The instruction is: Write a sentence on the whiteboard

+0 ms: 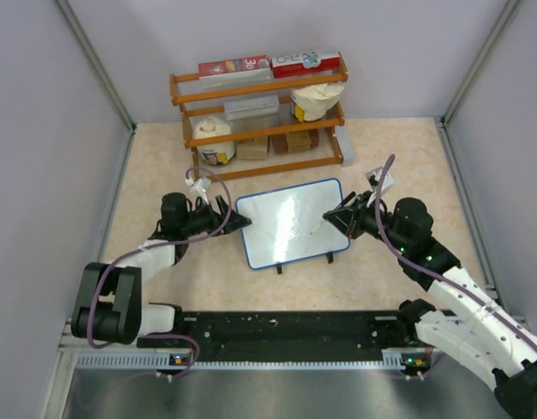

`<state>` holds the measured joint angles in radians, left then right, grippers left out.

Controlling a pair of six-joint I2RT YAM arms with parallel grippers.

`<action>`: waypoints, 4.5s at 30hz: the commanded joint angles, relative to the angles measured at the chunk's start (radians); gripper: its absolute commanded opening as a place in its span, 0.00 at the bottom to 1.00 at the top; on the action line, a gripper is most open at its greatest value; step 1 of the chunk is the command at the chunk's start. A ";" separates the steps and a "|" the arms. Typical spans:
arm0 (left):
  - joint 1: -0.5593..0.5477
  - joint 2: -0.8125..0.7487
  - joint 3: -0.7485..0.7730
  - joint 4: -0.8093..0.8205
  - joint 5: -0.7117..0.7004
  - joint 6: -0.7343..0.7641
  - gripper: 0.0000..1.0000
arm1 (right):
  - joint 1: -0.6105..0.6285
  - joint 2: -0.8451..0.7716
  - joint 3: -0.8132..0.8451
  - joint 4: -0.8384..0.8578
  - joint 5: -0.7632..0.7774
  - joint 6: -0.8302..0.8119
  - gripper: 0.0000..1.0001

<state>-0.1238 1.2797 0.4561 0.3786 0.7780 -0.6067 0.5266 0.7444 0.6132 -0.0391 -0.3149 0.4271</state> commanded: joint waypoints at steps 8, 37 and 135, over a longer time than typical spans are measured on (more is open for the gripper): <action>0.006 0.102 -0.002 0.324 0.170 0.027 0.80 | 0.010 0.065 0.028 0.082 -0.032 -0.008 0.00; -0.031 0.230 -0.028 0.487 0.268 0.004 0.24 | 0.128 0.300 0.112 0.341 -0.026 0.013 0.00; -0.030 0.285 -0.002 0.441 0.264 0.002 0.00 | 0.380 0.725 0.189 0.737 0.494 -0.179 0.00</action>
<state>-0.1532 1.5478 0.4377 0.8097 1.0740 -0.6483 0.8948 1.4517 0.7578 0.7082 0.2039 0.2462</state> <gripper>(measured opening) 0.125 0.083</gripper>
